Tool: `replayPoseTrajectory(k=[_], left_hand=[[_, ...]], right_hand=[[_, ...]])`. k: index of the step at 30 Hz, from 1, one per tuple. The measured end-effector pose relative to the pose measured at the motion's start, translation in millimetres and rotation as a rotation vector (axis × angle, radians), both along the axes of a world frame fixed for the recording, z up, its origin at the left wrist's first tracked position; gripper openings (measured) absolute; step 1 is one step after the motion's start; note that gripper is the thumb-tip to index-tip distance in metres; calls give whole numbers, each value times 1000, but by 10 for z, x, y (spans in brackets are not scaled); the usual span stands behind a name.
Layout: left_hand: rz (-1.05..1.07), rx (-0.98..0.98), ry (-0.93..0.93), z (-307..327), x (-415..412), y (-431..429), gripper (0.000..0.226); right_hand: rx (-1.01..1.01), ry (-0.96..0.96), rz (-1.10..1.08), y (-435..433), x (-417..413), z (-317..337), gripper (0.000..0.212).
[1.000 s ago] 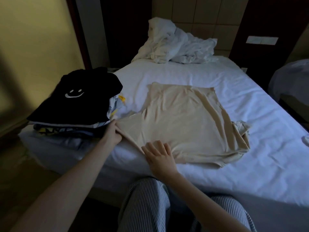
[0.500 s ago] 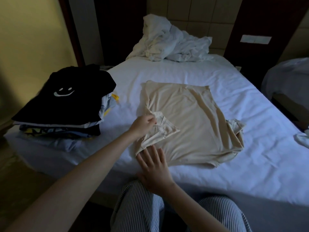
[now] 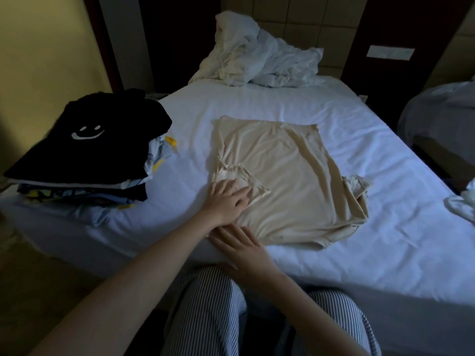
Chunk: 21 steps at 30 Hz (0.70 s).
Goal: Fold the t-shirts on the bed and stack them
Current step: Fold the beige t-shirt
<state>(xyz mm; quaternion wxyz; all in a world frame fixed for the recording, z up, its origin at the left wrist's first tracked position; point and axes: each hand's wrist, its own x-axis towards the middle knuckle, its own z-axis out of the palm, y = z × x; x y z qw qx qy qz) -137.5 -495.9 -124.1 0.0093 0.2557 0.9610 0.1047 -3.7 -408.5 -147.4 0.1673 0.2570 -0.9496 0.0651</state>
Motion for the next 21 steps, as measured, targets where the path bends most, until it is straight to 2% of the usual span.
replayPoseTrajectory(k=[2,4,7,11,13,14,17,21], left_hand=[[-50,-43,84,-39,215,-84,74],[-96,-87,102,-31,380,-157,84],[-165,-58,45,113,505,-104,78],[-376,176,34,309,566,385,52],[-468,230,28,340,620,826,57],[-476,245,-5,362,669,1079,58],[-454,278,-86,380,822,1738,54],[-361,61,17,81,806,2041,59]], right_hand=[[-129,21,24,261,98,92,50],[-198,132,-73,592,161,159,40],[-294,182,-276,1142,217,215,35],[-440,171,-632,1793,259,315,48],[-545,133,-808,2064,266,353,53],[-579,89,-889,2195,257,371,49],[-515,-81,-1019,2556,168,349,42],[-427,-178,-1014,2795,-64,392,38]])
